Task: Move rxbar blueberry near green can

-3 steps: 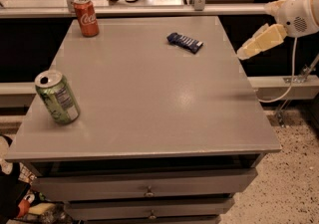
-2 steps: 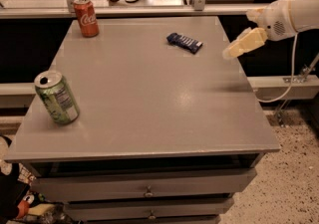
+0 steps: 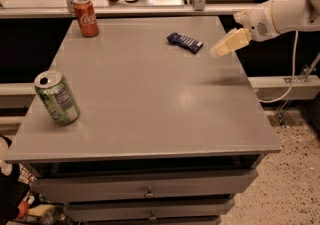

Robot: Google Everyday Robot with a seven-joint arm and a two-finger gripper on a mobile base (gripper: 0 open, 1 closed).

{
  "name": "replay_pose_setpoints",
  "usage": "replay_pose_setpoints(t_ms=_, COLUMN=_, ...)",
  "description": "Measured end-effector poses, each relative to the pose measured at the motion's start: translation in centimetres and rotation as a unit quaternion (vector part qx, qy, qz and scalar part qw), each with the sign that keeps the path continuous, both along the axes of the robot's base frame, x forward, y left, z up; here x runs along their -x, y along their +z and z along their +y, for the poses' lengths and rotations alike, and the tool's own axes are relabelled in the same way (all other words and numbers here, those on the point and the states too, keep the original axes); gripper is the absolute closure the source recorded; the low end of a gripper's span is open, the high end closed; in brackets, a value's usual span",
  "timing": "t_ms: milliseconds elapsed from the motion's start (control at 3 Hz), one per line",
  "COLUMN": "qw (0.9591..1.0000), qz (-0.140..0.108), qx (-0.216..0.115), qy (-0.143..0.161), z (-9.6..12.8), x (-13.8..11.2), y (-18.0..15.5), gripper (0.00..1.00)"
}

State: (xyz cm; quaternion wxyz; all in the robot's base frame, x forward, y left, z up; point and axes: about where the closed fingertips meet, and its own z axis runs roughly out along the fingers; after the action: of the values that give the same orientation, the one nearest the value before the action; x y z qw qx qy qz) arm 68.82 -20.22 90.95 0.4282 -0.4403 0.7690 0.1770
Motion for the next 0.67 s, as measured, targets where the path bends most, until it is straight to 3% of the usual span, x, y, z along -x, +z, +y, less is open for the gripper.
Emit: replay_pose_setpoints(t_ms=667, qw=0.9998, qz=0.010, qx=0.016, qy=0.006, z=1.8, x=-5.3, y=-2.5, gripper=0.00)
